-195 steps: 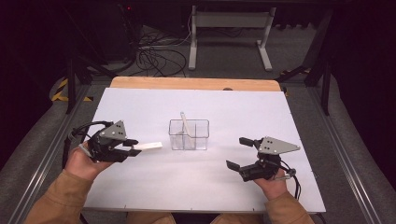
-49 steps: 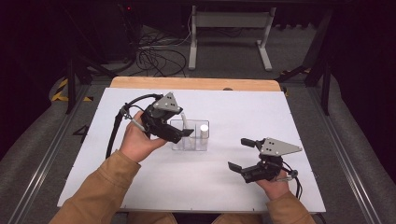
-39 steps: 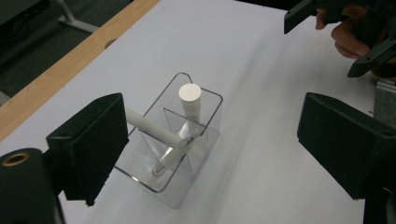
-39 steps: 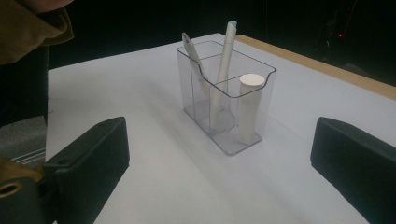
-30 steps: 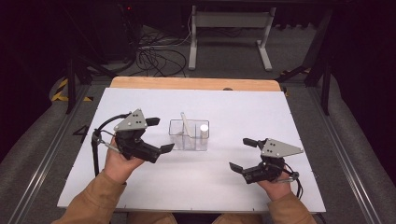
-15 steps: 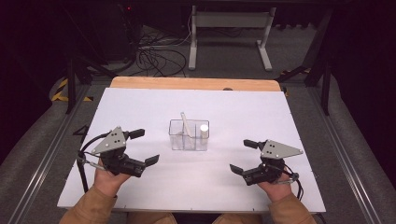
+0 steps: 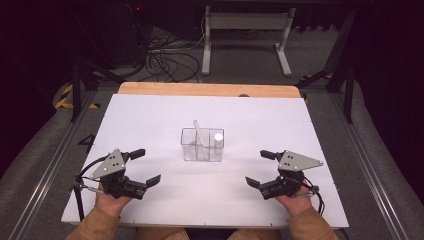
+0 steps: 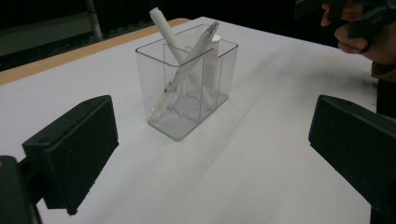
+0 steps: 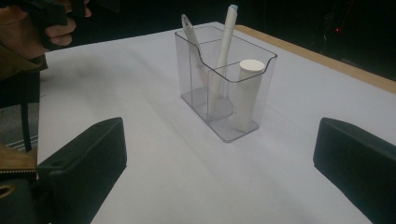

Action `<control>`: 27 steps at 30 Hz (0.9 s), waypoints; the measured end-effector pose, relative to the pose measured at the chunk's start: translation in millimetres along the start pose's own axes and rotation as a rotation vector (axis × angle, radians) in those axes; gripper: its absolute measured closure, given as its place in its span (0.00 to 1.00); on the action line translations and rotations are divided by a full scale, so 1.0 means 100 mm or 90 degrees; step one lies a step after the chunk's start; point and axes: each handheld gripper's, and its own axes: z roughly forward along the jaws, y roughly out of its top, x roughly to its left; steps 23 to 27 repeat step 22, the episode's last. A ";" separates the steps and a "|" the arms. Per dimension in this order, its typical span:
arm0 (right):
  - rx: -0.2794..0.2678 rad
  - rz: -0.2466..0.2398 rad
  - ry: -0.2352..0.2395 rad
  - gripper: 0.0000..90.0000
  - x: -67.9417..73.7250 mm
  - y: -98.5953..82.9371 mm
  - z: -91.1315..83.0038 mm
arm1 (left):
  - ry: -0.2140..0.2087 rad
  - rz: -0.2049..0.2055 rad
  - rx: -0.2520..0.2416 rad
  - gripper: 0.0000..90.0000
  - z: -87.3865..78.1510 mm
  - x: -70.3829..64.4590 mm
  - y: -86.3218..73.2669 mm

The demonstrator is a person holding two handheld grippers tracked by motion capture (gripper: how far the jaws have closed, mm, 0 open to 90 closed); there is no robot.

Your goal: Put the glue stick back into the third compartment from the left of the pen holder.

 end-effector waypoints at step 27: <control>0.017 -0.004 0.004 0.02 0.02 -0.04 0.06 | 0.025 -0.053 -0.003 0.01 -0.02 -0.01 -0.23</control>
